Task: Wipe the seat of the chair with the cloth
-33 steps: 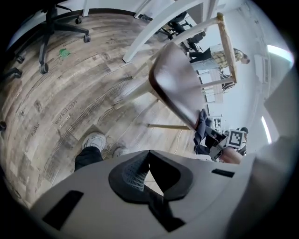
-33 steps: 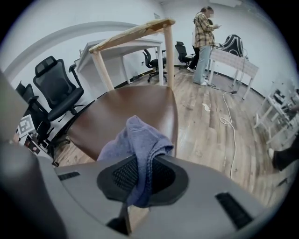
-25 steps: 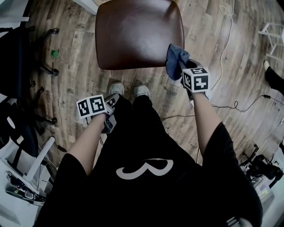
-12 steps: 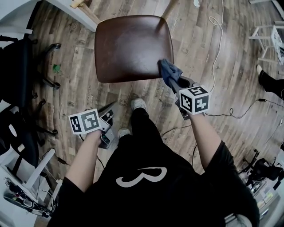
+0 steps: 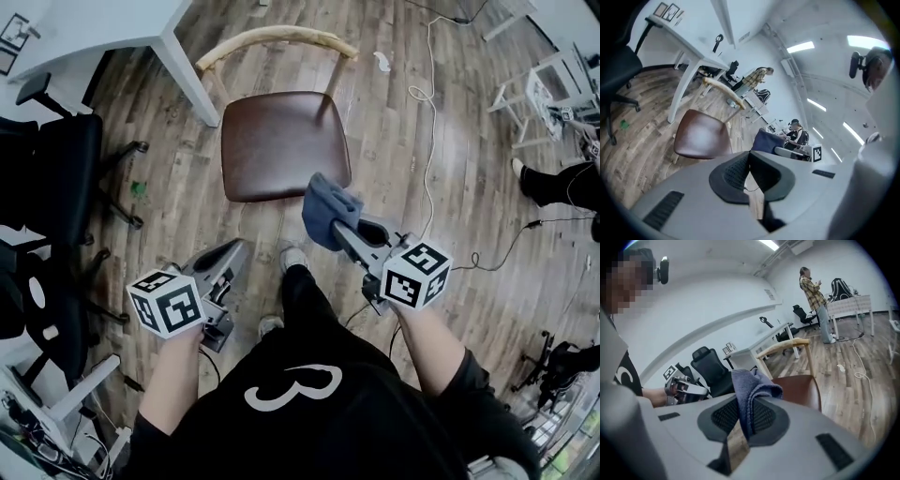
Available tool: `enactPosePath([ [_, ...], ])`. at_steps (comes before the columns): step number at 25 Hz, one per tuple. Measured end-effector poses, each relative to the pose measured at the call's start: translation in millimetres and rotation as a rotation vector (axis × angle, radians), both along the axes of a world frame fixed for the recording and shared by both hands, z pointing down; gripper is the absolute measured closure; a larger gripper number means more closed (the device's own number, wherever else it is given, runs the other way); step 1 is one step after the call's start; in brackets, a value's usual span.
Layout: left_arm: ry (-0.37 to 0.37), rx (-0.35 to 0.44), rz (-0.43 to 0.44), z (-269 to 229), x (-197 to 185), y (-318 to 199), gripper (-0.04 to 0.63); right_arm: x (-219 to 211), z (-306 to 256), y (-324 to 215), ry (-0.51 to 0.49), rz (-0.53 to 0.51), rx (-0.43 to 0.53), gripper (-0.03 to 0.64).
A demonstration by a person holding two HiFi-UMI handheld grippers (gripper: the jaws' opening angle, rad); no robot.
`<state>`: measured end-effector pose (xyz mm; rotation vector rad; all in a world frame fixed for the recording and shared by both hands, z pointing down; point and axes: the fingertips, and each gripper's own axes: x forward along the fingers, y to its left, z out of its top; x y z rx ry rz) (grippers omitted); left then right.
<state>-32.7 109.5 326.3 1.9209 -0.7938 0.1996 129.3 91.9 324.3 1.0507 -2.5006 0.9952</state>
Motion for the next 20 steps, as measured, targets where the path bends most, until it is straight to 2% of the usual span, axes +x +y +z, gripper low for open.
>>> enactPosePath([
  [4,0.053,0.141,0.016,-75,-16,23,0.581,-25,-72,34,-0.068,0.009,0.100,0.565],
  [7,0.062,0.241,0.068,-129,-23,53,0.581,-40,-124,73,-0.102,0.003,0.171,0.565],
  [14,0.160,0.332,0.066,-215,-50,118,0.581,-81,-200,155,-0.142,-0.091,0.268,0.565],
  [20,0.161,0.414,0.089,-254,-55,148,0.581,-91,-239,180,-0.047,-0.115,0.355,0.566],
])
